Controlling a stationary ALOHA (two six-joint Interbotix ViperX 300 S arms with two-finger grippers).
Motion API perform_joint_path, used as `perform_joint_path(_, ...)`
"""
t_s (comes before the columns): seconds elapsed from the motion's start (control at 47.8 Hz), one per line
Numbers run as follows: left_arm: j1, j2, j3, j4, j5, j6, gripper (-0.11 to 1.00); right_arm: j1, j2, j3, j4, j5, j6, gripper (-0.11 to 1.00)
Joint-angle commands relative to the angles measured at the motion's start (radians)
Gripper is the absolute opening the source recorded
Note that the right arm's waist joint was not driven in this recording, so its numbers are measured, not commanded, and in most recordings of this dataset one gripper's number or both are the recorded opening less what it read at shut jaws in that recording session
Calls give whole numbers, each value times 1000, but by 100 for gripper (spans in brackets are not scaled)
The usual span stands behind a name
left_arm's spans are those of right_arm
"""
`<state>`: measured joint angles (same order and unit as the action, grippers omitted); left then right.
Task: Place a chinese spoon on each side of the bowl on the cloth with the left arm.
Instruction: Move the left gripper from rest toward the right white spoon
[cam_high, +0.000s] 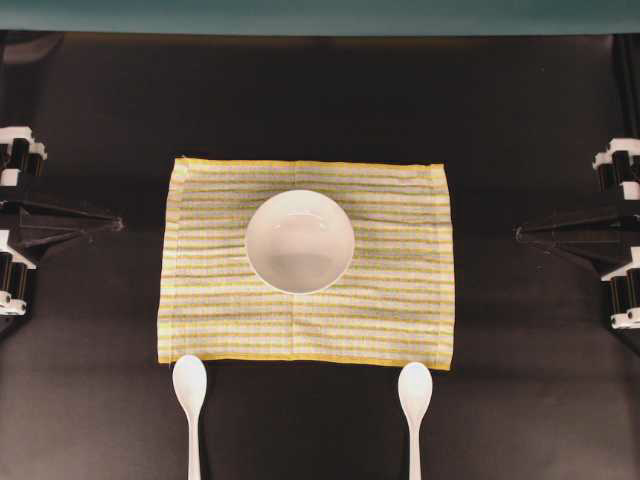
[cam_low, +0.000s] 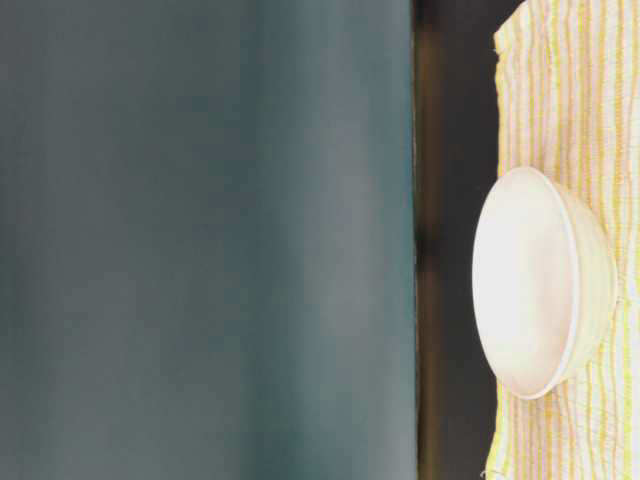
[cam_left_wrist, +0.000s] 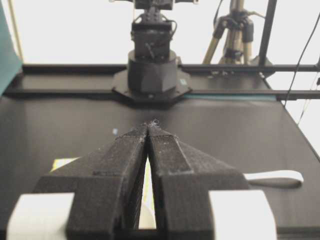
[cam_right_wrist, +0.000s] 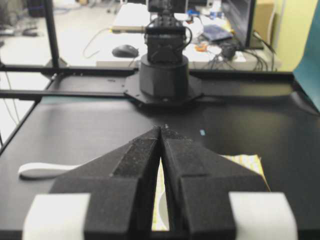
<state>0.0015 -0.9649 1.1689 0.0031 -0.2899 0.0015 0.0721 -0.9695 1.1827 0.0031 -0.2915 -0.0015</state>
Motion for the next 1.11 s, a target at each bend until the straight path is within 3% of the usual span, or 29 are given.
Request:
perform_joint_path(0.0,-41,34,-43,37,35,-61,5,0,11,-11,0,-6,3,3)
perform_joint_path(0.125,-48,84,-101,40,150,-161,0,0,12,-8,0,31,9,-1)
perform_joint_path(0.272,-48,147,-130,38,204,-209,0,0,20,-5,2,92,17,-1)
perform_joint_path(0.46,-54,268,-164,40,218,-213,0,0,38,0,21,166,18,-1)
perform_joint_path(0.669,-86,482,-284,40,222,-219,0,0,64,5,29,241,25,-1)
perform_joint_path(0.773,-107,603,-376,38,247,-261,1,0,78,6,29,250,29,-1)
perform_joint_path(0.899,-114,732,-468,40,267,-314,15,0,80,6,29,252,28,-1)
perform_joint_path(0.982,-114,802,-532,40,273,-342,33,0,81,6,29,252,28,-1)
perform_joint_path(1.087,-123,873,-597,40,270,-364,62,0,81,9,29,258,28,-1)
